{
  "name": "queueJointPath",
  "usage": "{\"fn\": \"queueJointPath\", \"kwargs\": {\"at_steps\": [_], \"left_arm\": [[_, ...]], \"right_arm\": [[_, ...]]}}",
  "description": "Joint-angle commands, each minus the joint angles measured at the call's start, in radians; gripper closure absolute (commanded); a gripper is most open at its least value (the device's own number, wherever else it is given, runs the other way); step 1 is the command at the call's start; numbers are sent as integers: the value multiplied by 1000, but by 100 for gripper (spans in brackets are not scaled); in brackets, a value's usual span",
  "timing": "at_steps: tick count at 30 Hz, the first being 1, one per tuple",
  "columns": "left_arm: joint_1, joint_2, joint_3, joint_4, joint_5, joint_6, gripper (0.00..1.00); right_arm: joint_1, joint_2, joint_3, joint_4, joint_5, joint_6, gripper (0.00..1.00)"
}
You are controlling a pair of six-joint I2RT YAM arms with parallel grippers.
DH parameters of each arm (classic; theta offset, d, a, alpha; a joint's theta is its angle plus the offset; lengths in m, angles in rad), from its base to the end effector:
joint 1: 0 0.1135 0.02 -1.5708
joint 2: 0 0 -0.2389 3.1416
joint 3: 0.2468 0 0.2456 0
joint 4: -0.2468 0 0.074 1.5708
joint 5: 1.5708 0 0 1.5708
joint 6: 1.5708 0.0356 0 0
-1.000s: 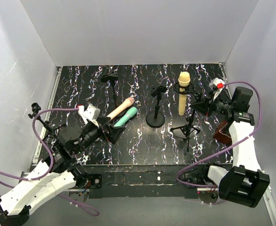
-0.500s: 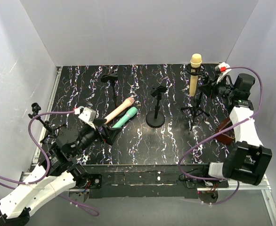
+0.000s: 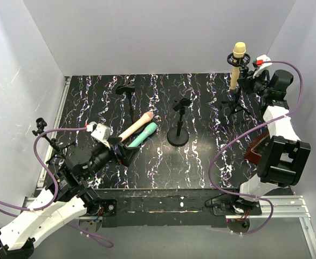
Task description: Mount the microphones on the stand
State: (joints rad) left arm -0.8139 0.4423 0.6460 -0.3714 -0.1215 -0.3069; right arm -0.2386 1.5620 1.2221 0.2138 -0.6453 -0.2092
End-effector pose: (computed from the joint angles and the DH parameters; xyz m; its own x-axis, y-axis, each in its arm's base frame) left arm 0.0945 -0.0937 0.3044 -0.3025 -0.1165 -0.9460 0.5751 0.7692 -0.2786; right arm 0.3588 -0.0652 0.3167 -0.0383 -0.1614 -0.9861 -0.4078 0.9035 -0.1320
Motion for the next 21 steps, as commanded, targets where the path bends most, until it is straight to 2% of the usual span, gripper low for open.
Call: {"fn": "queueJointPath", "kwargs": {"at_steps": [1,5,13,21], "left_arm": [[2,-1,-3,-8,-21,14,2],[2,12,-2,-6,-18,18,2],[2,6,0,-15,-17,22,2],[1,-2,0,-14,-9,19,2]], "right_arm": [[-22,10,63,145,38,-12,99],[-41,21,34,156,35,1,99],[-59,-25,-93,200,4,11,74],[-90,-72,-148,188,-34,33,57]]}}
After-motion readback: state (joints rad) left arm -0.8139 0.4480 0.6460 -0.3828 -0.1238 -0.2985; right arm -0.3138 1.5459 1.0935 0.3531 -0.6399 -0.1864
